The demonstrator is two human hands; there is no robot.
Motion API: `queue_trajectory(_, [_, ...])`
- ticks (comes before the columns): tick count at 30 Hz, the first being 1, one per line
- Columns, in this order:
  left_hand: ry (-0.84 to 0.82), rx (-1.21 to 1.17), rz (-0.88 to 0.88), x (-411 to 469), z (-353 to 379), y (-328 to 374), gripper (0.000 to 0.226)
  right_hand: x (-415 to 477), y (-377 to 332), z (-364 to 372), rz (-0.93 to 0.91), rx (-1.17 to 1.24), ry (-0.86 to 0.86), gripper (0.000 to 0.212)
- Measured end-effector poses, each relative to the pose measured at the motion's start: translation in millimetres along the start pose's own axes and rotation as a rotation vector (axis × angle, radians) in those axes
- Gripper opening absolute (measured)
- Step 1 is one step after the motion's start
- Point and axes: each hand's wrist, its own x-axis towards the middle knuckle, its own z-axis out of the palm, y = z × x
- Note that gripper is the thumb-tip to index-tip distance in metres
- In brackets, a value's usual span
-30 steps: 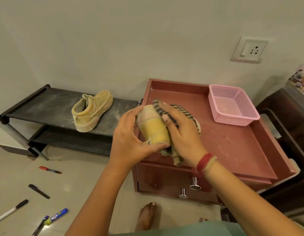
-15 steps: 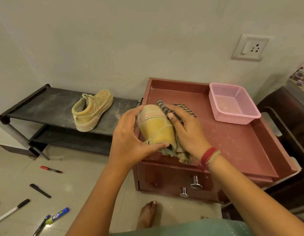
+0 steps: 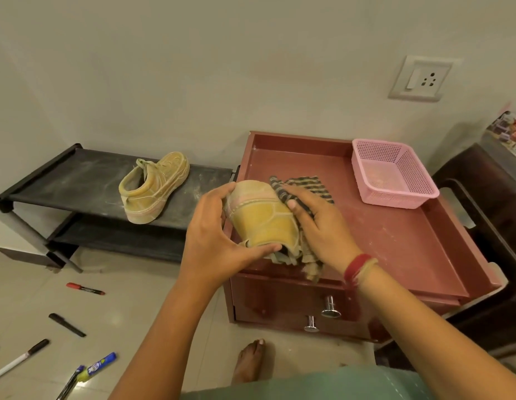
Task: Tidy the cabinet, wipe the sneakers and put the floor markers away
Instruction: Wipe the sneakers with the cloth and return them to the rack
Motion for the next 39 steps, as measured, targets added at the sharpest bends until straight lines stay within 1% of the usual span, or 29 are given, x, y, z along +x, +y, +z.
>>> queue_trajectory(2, [-0.035, 0.011, 0.004, 1.2, -2.0, -1.4, 0.105, 0.1, 8.7, -4.9, 0.046, -0.048, 0.005, 0.034])
queue_trajectory(4, [-0.131, 0.061, 0.046, 3.2, -8.7, -7.4, 0.115, -4.7, 9.6, -4.8, 0.057, -0.055, -0.021, 0.032])
queue_trajectory(6, [-0.222, 0.106, 0.041, 2.7, -15.4, -13.3, 0.12, -7.2, 12.2, -2.3, 0.086, -0.082, -0.001, 0.032])
queue_trajectory(9, [-0.264, 0.19, 0.0, -1.4, -14.7, -15.7, 0.113, -1.8, 11.1, 3.8, 0.156, -0.094, 0.038, 0.032])
queue_trajectory(12, [-0.278, 0.224, -0.043, -2.8, -11.0, -16.4, 0.111, -5.5, -6.5, 19.0, 0.086, -0.045, -0.004, 0.036])
queue_trajectory(14, [-0.287, 0.213, -0.062, -3.9, -12.3, -19.6, 0.108, -12.6, -15.7, 29.9, 0.002, 0.01, -0.1, 0.037])
queue_trajectory(16, [-0.296, 0.2, -0.064, -5.4, -13.3, -21.3, 0.104, -13.9, -13.8, 31.4, -0.048, -0.041, -0.169, 0.037])
queue_trajectory(18, [-0.303, 0.222, -0.06, -6.0, -11.3, -20.3, 0.105, -8.7, -4.7, 26.8, -0.004, -0.156, -0.127, 0.036])
queue_trajectory(20, [-0.298, 0.239, -0.059, -5.6, -8.2, -18.4, 0.106, -6.0, -5.5, 26.3, 0.072, -0.201, -0.072, 0.035])
queue_trajectory(21, [-0.292, 0.233, -0.052, -5.7, -7.2, -17.6, 0.105, -7.3, -9.6, 29.2, 0.048, -0.183, -0.086, 0.035])
queue_trajectory(24, [-0.269, 0.203, -0.029, -5.3, -6.7, -17.3, 0.097, -16.8, -19.8, 37.8, -0.111, -0.174, -0.206, 0.038])
queue_trajectory(25, [-0.269, 0.206, -0.045, -5.0, -7.1, -17.0, 0.098, -14.2, -15.8, 34.6, -0.108, -0.203, -0.199, 0.038])
queue_trajectory(27, [-0.27, 0.238, -0.082, -4.4, -6.6, -16.2, 0.106, -3.4, -4.7, 25.5, -0.017, -0.268, -0.111, 0.036])
queue_trajectory(28, [-0.267, 0.254, -0.088, -4.7, -5.8, -15.5, 0.108, -0.8, -3.4, 23.8, 0.037, -0.285, -0.084, 0.035])
queue_trajectory(29, [-0.26, 0.259, -0.088, -5.2, -5.2, -15.0, 0.109, -1.4, -5.0, 24.6, 0.052, -0.267, -0.087, 0.035])
queue_trajectory(31, [-0.245, 0.235, -0.075, -5.2, -4.9, -14.6, 0.106, -8.0, -11.7, 30.7, -0.027, -0.179, -0.141, 0.036])
queue_trajectory(32, [-0.245, 0.221, -0.069, -5.2, -5.1, -14.7, 0.105, -12.8, -13.3, 32.5, -0.068, -0.17, -0.166, 0.036])
queue_trajectory(33, [-0.247, 0.215, -0.071, -5.2, -5.9, -14.6, 0.106, -13.7, -12.6, 31.5, -0.069, -0.205, -0.159, 0.036])
queue_trajectory(36, [-0.258, 0.237, -0.109, -3.1, -3.4, -10.7, 0.12, -3.0, -2.6, 22.7, 0.097, -0.329, -0.001, 0.035])
queue_trajectory(37, [-0.25, 0.239, -0.118, -2.6, -2.7, -9.7, 0.122, -1.3, -3.1, 24.3, 0.102, -0.314, 0.001, 0.035])
queue_trajectory(39, [-0.232, 0.232, -0.13, -2.7, -2.0, -8.5, 0.121, -4.2, -8.5, 30.1, 0.045, -0.217, -0.068, 0.035])
